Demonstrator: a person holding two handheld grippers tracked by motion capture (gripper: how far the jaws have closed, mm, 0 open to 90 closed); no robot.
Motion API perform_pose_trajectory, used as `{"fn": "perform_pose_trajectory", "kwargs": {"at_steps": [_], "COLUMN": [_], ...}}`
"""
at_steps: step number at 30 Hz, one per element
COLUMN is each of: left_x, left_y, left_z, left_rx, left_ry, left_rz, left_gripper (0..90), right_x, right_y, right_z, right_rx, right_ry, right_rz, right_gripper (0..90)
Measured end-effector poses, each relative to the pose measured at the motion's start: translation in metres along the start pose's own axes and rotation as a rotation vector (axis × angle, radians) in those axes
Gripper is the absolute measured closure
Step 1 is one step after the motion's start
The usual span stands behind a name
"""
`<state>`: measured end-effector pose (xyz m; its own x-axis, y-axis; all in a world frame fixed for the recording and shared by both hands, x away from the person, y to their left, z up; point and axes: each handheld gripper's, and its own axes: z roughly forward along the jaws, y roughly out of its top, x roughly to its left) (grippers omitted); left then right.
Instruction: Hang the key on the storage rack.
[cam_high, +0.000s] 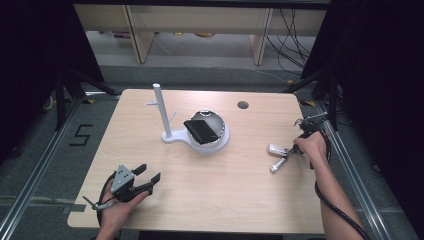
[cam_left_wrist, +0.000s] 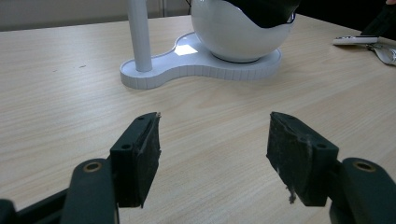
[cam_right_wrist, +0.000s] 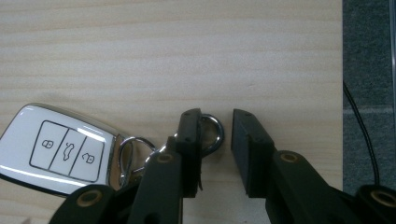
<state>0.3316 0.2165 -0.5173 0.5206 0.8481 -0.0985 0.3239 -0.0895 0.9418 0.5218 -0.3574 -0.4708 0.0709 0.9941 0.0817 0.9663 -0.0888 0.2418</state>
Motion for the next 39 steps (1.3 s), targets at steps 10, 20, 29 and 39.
{"fn": "perform_pose_trajectory", "kwargs": {"at_steps": [10,20,29,39], "left_x": [0.001,0.0,0.0,0.0], "left_y": [0.0,0.0,0.0,-0.001], "left_z": [0.0,0.0,0.0,-0.001], "left_rx": [0.002,0.002,0.002,0.003], "left_ry": [0.002,0.0,-0.003,-0.002], "left_rz": [0.001,0.002,0.003,0.002], "left_gripper": [33.9,33.8,33.8,33.7], "right_x": [0.004,0.01,0.019,0.023], "right_y": [-0.003,-0.003,-0.002,0.005], "right_z": [-0.01,-0.003,-0.002,0.0], "right_rx": [0.025,0.051,0.087,0.116], "right_ry": [-0.021,-0.004,-0.031,-0.053], "right_rz": [0.052,0.102,0.163,-0.039], "right_gripper": [74.4,74.7,77.2,85.6]}}
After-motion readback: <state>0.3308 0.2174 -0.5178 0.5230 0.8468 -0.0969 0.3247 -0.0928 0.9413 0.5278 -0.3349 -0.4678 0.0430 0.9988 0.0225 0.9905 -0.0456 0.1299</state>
